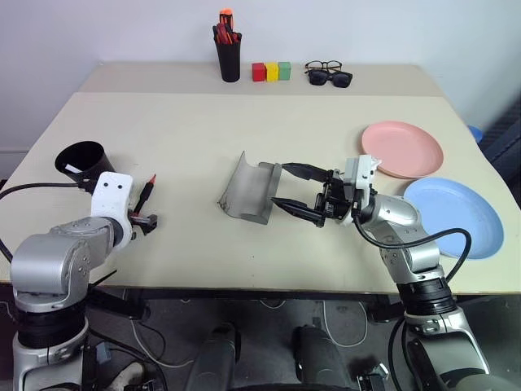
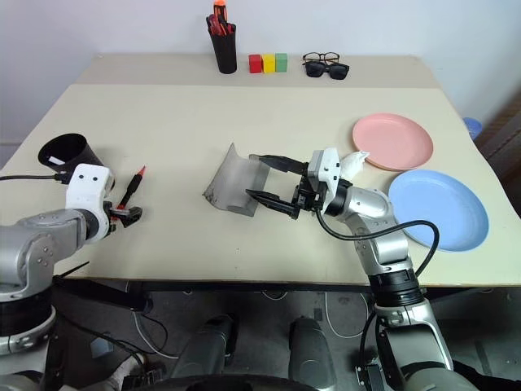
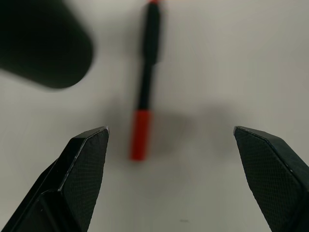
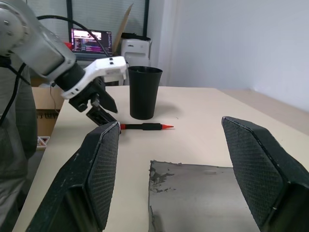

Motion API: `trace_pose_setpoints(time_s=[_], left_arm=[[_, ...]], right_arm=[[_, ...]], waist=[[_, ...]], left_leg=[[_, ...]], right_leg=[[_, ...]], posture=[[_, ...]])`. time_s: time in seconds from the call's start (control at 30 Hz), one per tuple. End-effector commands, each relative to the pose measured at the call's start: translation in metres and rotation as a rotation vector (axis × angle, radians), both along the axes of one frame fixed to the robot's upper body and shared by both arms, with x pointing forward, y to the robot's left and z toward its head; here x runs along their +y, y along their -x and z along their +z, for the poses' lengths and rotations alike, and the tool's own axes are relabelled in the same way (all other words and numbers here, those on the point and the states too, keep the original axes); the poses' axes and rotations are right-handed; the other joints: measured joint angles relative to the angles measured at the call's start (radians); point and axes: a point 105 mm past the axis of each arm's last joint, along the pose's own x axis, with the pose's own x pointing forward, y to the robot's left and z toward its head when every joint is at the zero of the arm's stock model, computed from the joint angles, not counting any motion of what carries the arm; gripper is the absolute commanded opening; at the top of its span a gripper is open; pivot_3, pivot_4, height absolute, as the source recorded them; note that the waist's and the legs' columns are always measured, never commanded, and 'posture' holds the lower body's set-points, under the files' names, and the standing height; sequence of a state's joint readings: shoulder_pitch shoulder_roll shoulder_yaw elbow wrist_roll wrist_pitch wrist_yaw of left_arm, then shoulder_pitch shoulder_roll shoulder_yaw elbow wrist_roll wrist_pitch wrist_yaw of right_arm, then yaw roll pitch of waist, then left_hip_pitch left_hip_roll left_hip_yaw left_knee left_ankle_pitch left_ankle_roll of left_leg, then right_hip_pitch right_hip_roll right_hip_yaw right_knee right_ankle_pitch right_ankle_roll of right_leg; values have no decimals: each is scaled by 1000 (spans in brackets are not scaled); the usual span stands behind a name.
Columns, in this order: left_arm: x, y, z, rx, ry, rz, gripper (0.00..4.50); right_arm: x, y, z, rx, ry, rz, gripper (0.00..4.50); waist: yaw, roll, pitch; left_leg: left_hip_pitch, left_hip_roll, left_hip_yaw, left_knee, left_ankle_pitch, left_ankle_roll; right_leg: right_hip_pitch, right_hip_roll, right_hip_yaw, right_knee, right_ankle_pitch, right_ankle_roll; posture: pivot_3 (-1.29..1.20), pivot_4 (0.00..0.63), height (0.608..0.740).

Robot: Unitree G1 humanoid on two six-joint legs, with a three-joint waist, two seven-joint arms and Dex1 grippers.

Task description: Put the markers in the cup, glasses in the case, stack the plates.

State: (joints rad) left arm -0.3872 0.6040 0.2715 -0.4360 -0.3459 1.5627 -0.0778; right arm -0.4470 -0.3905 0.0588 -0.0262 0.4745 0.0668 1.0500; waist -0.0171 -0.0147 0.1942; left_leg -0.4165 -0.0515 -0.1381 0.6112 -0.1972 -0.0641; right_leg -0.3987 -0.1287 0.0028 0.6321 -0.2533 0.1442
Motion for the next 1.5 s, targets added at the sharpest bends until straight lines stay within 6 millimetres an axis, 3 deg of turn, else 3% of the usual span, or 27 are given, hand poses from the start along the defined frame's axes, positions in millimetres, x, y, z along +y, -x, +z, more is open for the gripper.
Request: trace_pose_setpoints(time_s=[0.03, 0.27, 0.43, 0.57, 0.7, 0.73, 0.83, 1.03, 1.3, 1.4, 1.5], left_arm=[[12, -14, 13, -64, -8, 67, 4225], [9, -44, 9, -59, 39, 69, 4225], [7, -62, -10, 13, 115, 85, 4225], [3, -64, -27, 67, 203, 87, 2580], [-10, -60, -26, 63, 221, 10, 737], [-13, -59, -25, 62, 227, -8, 737], [-40, -48, -15, 28, 254, -155, 737], [-115, -20, 61, -392, 109, -618, 737], [-89, -27, 87, -566, -10, -439, 737], [-67, -23, 122, -813, -98, -256, 737], [-23, -21, 140, -947, -246, 2, 737]], right_arm=[[-1, 2, 9, -49, -15, -6, 3453], [-3, 4, 10, -55, -14, -22, 3453], [-6, 4, 11, -60, -13, -43, 3453], [-7, 5, 11, -61, -11, -52, 3453], [-10, 5, 11, -58, -5, -63, 3453], [-11, 5, 10, -58, -4, -65, 3453], [-12, 3, 11, -57, -6, -71, 3453], [-14, -2, 9, -48, -11, -83, 3453], [-13, -7, 8, -46, -16, -85, 3453], [-14, -9, 7, -47, -16, -88, 3453], [-14, -10, 7, -47, -19, -87, 3453]], waist=[[1, 0, 0], [2, 0, 0], [2, 0, 0], [2, 1, -1], [-2, 3, -2], [-2, 3, -2], [-2, 3, -2], [6, -1, 1], [-2, -1, 1], [2, -1, 1], [4, -2, 1]], left_leg=[[0, 0, 0, 0, 0, 0], [0, 0, 0, 0, 0, -1], [0, 0, 0, -1, 0, -1], [3, 0, 0, -1, 1, -1], [8, 0, 0, -1, 1, -1], [8, 0, 0, -1, 1, -1], [8, 0, 0, -1, 1, -1], [2, 0, 1, -3, 1, -1], [0, 0, 3, -3, 1, -2], [0, 0, 2, -2, 1, -2], [-1, 0, 2, -2, 1, -2]], right_leg=[[0, 0, 0, 0, 0, 0], [0, 0, 0, -1, 2, -2], [0, 0, 0, -1, 2, -2], [3, 0, 0, 0, 1, -1], [7, 0, 0, 0, 0, 2], [6, 0, 0, 0, 0, 1], [6, 0, 1, 0, 0, 1], [1, 0, 4, -3, 2, -3], [-2, 1, 4, -3, 2, -4], [-2, 0, 4, -3, 2, -4], [-2, 0, 4, -3, 3, -4]], posture=[[0, 150, 740], [0, 150, 740], [0, 150, 740], [0, 150, 740], [0, 150, 740], [0, 150, 740], [0, 150, 740], [0, 150, 740], [0, 150, 740], [0, 150, 740], [0, 150, 740]])
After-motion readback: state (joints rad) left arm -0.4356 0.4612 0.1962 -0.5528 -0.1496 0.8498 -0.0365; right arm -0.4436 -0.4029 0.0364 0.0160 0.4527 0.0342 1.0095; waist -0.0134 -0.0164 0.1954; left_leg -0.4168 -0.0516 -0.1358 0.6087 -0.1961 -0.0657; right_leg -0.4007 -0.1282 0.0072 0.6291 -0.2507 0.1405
